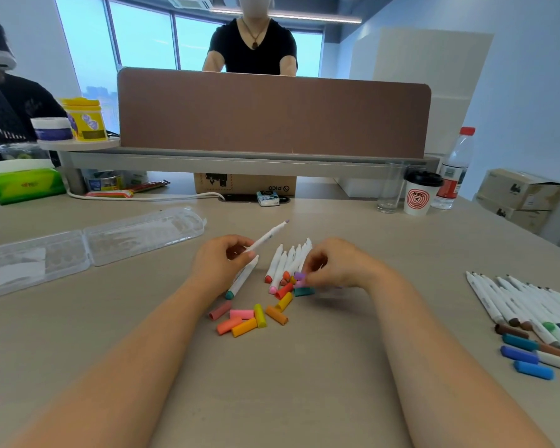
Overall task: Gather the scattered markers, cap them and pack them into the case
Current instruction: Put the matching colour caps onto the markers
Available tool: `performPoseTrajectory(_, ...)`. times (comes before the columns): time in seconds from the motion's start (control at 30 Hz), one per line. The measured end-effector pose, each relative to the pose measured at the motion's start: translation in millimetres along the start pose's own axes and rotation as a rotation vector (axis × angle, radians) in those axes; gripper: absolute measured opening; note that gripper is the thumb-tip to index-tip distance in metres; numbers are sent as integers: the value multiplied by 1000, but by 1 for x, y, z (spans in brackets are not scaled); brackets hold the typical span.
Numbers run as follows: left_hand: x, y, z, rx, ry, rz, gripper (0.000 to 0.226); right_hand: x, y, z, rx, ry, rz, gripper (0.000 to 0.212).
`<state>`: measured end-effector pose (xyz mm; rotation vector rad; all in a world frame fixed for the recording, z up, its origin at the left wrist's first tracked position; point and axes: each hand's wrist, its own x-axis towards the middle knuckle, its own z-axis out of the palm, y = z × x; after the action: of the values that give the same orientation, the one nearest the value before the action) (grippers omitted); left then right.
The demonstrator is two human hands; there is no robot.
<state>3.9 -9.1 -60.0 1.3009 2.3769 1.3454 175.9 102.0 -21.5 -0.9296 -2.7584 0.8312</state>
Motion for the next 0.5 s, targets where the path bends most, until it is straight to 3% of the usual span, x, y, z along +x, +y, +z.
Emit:
performPoseTrajectory(0.07,0,-1,-1,-6,14,13,21,5,5,-1,181,177,-5,4)
performPoseTrajectory(0.17,1,-3,-1,33,58,38,20,11,10,4,377,379,-42,13)
performPoseTrajectory(0.27,2,-5,-2,57,78,45,21,12,9,8,473,435,-55,22)
performPoseTrajectory(0.5,3,-5,-2,87,64,53,21,12,9,13,499,507,-118,18)
